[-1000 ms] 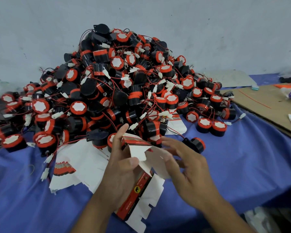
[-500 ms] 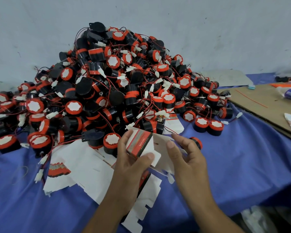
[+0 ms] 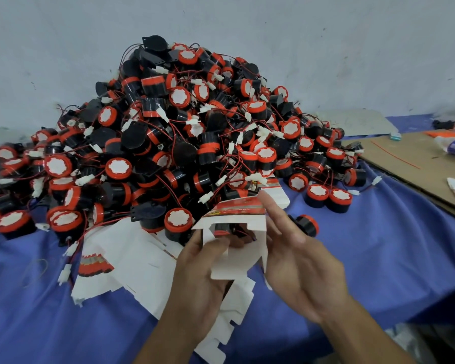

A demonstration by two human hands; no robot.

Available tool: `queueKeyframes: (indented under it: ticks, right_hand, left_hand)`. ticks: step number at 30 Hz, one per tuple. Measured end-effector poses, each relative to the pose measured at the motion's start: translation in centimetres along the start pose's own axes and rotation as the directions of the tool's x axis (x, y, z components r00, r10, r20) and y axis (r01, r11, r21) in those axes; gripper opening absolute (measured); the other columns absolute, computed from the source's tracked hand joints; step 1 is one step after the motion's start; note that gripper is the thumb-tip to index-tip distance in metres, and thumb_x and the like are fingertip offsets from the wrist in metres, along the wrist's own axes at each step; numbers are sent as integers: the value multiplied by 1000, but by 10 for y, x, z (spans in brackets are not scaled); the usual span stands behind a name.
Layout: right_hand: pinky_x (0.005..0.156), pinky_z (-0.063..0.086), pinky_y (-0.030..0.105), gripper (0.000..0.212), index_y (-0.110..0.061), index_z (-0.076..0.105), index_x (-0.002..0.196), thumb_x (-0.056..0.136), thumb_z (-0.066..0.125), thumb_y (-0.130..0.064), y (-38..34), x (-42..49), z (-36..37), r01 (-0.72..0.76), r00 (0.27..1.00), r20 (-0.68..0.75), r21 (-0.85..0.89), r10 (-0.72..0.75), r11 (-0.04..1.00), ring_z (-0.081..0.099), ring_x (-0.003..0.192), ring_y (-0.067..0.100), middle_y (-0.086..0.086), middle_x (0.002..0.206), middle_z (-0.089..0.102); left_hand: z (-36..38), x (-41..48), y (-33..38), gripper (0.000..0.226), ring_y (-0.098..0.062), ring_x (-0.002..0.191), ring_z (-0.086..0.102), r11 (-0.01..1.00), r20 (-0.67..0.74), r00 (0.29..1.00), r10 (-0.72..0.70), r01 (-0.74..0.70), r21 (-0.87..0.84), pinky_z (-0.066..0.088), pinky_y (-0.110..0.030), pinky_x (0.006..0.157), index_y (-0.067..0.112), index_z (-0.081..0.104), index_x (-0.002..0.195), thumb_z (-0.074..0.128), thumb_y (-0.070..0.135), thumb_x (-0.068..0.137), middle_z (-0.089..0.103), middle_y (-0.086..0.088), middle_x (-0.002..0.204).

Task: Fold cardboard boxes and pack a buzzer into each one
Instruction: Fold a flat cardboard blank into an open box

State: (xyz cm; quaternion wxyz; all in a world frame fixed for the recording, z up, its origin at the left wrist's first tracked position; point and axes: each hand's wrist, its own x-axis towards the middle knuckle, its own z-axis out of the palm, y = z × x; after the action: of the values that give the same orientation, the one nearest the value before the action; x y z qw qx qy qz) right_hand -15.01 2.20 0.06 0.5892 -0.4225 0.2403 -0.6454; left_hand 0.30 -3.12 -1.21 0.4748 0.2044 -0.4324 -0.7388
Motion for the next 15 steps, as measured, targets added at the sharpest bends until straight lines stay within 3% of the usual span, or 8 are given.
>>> queueKeyframes:
  ticks: [2,5,7,9,11,13,15]
  right_hand:
    - [99,52,25,66,-35,49,147,87,70,-16,-2,-1,-2,-6,1000,-28,-182,1,983,60,125,9,-8,146,57]
    - [97,50,21,64,-43,49,144,88,77,-26,0,-1,-2,31,996,-64,-400,-62,916,57,130,11,-16,141,59]
    - [91,53,20,52,-42,57,136,90,76,-26,2,0,-2,68,984,-114,-476,-139,877,64,121,13,-10,132,66]
    - [82,56,24,38,-41,63,126,90,71,-30,4,2,-3,76,966,-180,-486,-185,871,70,106,17,-1,117,74]
    - [72,55,34,29,-44,66,117,90,67,-34,4,5,-2,34,937,-291,-477,-194,878,68,87,27,13,96,73]
    - [70,49,46,24,-43,68,114,91,66,-37,4,5,-3,-7,921,-346,-479,-182,878,58,78,31,29,92,60]
    - [73,48,48,23,-43,67,116,93,67,-39,3,4,-3,-28,938,-314,-496,-149,868,57,80,32,30,99,59]
  left_hand:
    - [0,-1,-3,35,-34,105,67,998,-46,999,-14,17,58,56,-38,82,12,71,112,76,24,80,70,-19,113]
    - [3,-4,-3,33,-28,105,69,992,-36,999,-6,10,124,57,-35,82,23,72,113,67,30,82,71,-13,114]
    - [8,-5,-3,42,-21,110,68,980,11,1000,0,-2,198,57,-34,85,32,64,127,63,37,85,70,-4,123]
    - [9,-7,-7,57,-7,124,59,942,22,1000,6,-13,335,52,-28,99,45,49,141,57,53,85,60,12,137]
    - [13,-8,-9,59,7,128,48,831,5,999,49,-44,554,45,-18,103,62,36,139,43,79,83,49,27,139]
    - [12,-9,-10,63,8,127,39,675,-18,996,86,-45,736,41,-24,104,74,26,135,28,90,74,37,23,137]
    - [17,-7,-1,60,7,132,31,625,-11,994,111,-61,778,37,-26,106,69,34,135,30,84,77,24,22,147]
